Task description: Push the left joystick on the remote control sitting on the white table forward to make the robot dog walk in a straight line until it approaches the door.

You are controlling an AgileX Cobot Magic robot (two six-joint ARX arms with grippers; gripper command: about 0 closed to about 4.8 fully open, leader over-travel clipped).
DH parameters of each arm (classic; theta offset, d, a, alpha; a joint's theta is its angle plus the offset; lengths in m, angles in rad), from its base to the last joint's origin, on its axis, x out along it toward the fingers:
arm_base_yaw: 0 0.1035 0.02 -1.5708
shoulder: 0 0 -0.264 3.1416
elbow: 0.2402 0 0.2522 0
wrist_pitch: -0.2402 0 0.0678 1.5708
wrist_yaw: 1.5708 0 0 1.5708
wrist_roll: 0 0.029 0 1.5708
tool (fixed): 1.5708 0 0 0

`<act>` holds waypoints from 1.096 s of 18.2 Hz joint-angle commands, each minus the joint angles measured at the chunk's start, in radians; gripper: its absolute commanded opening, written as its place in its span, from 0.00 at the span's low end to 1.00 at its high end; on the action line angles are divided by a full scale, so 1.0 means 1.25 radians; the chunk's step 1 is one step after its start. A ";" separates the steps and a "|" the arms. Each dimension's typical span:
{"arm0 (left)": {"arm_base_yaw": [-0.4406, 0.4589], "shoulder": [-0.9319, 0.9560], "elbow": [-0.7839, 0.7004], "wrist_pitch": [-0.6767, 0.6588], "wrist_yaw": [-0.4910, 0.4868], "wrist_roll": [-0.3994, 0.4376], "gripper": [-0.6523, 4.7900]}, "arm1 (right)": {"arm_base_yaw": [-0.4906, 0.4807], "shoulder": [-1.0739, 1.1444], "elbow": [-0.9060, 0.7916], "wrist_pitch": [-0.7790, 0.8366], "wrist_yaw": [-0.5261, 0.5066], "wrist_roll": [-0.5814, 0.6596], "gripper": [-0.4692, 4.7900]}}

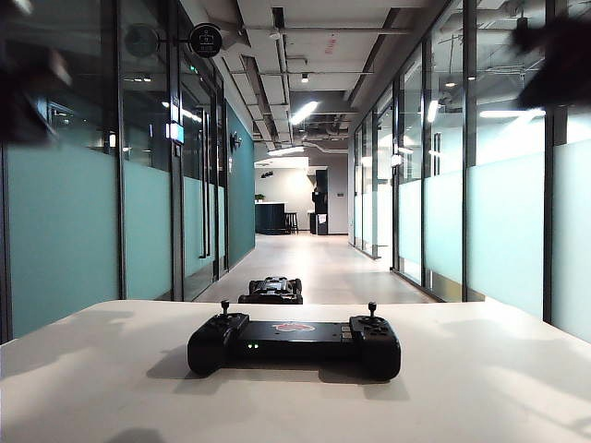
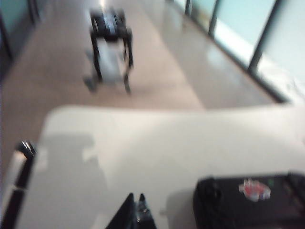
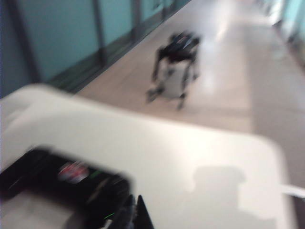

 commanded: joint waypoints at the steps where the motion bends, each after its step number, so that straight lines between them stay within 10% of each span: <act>1: -0.014 0.103 0.052 0.031 0.048 -0.002 0.11 | 0.028 0.114 0.003 0.102 0.006 0.064 0.08; 14: -0.043 0.385 0.215 0.065 0.181 0.004 0.11 | 0.062 0.560 0.033 0.335 -0.017 0.164 0.09; 15: -0.051 0.385 0.215 0.070 0.177 0.004 0.11 | 0.062 0.579 0.045 0.331 -0.027 0.165 0.18; 17: -0.056 0.385 0.215 0.076 0.179 0.004 0.11 | 0.068 0.646 0.093 0.324 -0.036 0.179 0.73; 20: -0.066 0.385 0.215 0.076 0.181 0.004 0.11 | 0.076 0.715 0.172 0.248 -0.039 0.196 0.77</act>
